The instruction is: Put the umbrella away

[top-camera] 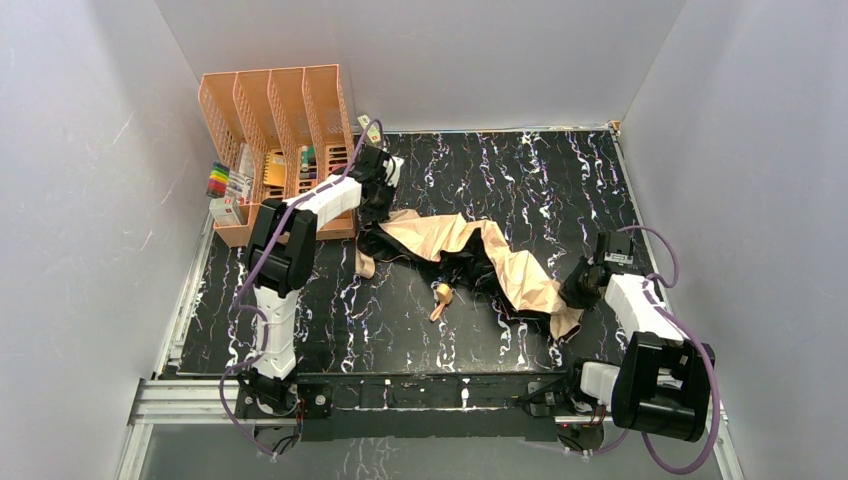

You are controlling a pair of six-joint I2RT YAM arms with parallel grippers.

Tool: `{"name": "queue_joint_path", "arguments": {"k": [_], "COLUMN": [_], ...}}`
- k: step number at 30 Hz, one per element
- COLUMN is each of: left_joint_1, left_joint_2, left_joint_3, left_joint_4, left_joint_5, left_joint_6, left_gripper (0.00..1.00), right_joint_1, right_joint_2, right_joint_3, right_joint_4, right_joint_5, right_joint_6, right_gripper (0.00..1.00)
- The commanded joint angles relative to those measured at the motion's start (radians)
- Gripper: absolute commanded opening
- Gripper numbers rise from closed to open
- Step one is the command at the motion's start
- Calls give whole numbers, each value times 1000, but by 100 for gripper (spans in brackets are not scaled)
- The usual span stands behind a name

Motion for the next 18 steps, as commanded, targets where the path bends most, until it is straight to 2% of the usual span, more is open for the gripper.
{"name": "queue_joint_path", "arguments": {"k": [1, 9, 13, 18], "left_joint_1": [-42, -188, -239, -303], "left_joint_2": [-17, -103, -131, -119], "left_joint_3": [-47, -179, -237, -238], "left_joint_4": [-72, -12, 57, 126], "left_joint_5": [92, 115, 168, 251], "left_joint_6": [6, -88, -132, -147], "left_gripper": [7, 3, 2, 2], "right_joint_1": [0, 101, 215, 336], "right_joint_2": [-10, -19, -5, 86], "right_joint_3": [-24, -56, -62, -30], "right_joint_4": [53, 114, 174, 283], "right_joint_5": [-154, -187, -154, -117], "right_joint_6": [29, 115, 186, 241], "right_gripper": [0, 0, 0, 0]}}
